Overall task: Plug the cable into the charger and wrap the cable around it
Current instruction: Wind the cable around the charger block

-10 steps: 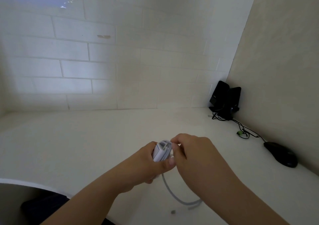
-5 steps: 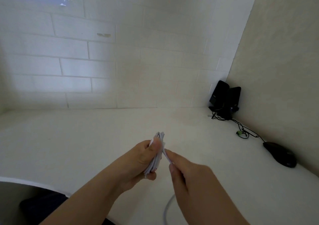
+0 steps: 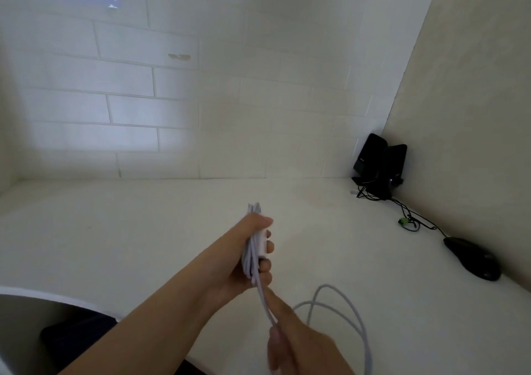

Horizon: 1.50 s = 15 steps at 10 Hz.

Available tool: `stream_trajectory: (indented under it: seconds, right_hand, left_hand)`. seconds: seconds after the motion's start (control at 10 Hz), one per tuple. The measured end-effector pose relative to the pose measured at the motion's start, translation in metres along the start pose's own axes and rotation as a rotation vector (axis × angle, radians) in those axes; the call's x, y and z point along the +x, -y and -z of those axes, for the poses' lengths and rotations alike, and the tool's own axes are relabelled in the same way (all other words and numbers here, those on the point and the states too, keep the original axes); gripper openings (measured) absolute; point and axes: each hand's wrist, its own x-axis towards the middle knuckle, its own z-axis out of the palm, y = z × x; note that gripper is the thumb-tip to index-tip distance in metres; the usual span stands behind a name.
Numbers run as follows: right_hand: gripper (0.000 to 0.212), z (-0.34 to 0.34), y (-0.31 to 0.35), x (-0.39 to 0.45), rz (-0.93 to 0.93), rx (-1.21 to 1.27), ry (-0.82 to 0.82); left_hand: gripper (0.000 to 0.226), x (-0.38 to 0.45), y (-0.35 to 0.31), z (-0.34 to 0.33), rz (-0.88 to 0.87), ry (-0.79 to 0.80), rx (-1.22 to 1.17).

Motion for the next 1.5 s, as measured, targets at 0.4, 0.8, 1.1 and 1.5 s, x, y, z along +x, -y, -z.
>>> stream_trajectory:
  seconds: [0.4, 0.8, 1.1, 1.5]
  right_hand:
    - [0.033, 0.143, 0.148, 0.049, 0.214, 0.031, -0.015]
    - [0.052, 0.168, 0.156, 0.07, 0.342, -0.678, -0.108]
    - [0.022, 0.208, 0.164, 0.067, 0.16, -0.375, -0.182]
    - [0.047, 0.158, 0.199, 0.029, 0.295, -0.213, -0.411]
  left_hand:
    - [0.057, -0.011, -0.002, 0.0, 0.089, 0.119, 0.033]
    - [0.057, -0.023, 0.006, -0.003, 0.158, 0.287, 0.308]
    - [0.05, -0.01, 0.016, 0.012, -0.066, 0.052, 0.814]
    - [0.034, -0.006, 0.01, 0.006, -0.067, 0.048, 0.638]
